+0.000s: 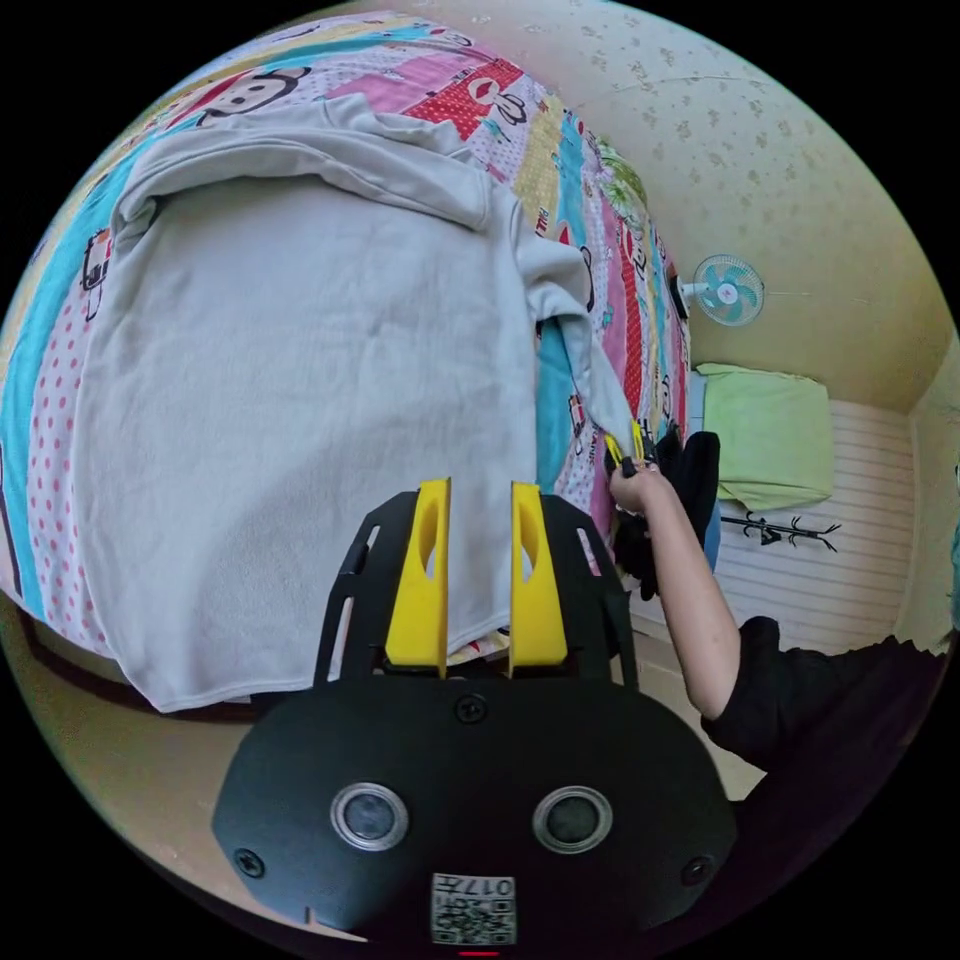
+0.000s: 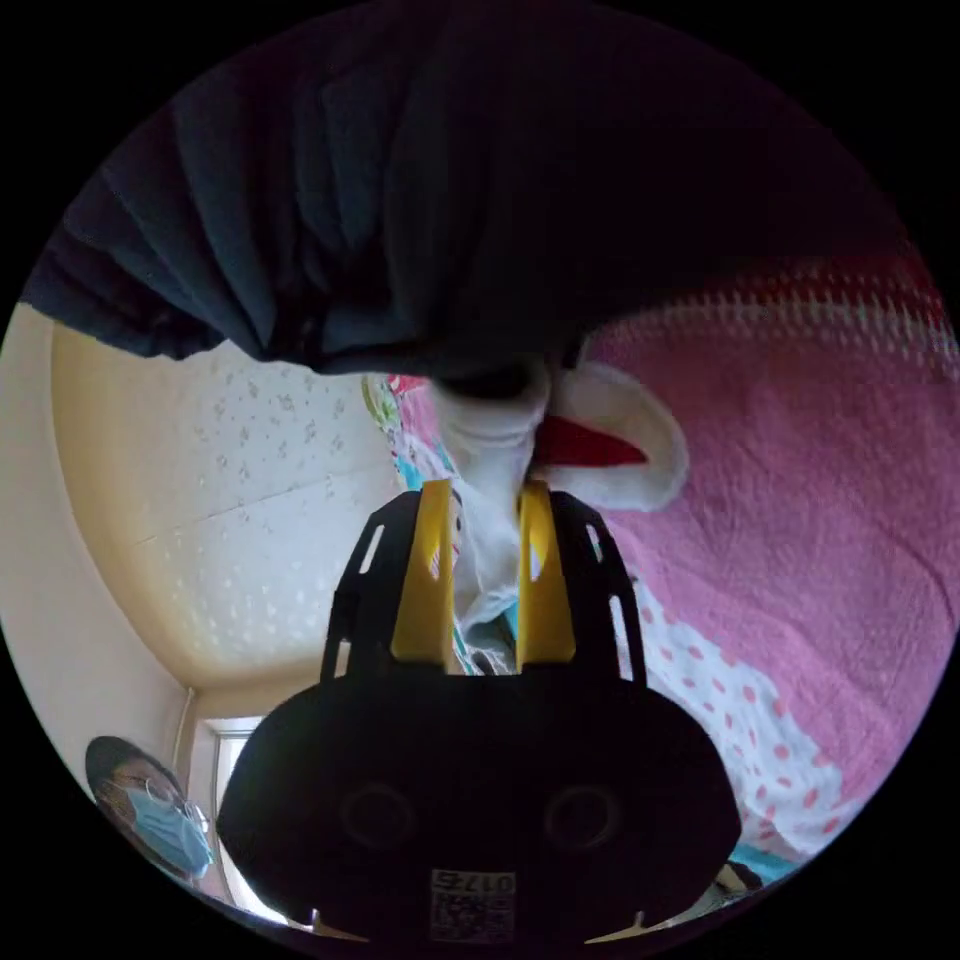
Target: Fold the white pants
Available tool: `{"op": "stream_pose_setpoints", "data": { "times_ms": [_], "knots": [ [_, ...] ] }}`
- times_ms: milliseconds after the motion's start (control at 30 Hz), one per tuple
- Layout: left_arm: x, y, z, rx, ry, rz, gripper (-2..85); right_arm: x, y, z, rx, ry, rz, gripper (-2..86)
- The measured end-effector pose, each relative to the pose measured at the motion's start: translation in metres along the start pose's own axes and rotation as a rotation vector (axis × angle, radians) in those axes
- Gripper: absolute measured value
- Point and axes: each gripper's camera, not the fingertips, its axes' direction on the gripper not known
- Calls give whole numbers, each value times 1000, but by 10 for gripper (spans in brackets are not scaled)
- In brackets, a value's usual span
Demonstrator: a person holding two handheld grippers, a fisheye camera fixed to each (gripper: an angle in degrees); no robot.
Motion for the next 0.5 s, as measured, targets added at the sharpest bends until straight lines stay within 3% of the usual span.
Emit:
{"op": "stream_pose_setpoints", "data": {
  "times_ms": [100,200,267,400,467,500],
  "knots": [
    [-19,8,-8,36,8,-23,95,-77,19,14,-48,-69,-269,43],
    [-50,23,-21,58,-10,-97,96,-182,83,45,-182,-176,-688,40],
    [-70,34,-30,64,-10,-141,98,-235,163,89,-375,-295,-921,41],
    [-115,57,-53,85,-64,-220,99,-235,314,179,-768,-381,-1050,44],
    [-135,62,-64,91,-89,-245,99,-187,422,236,-1140,-332,-1107,49],
    [-149,65,-74,99,-111,-260,100,-172,444,244,-1212,-292,-1124,52]
  ]
}}
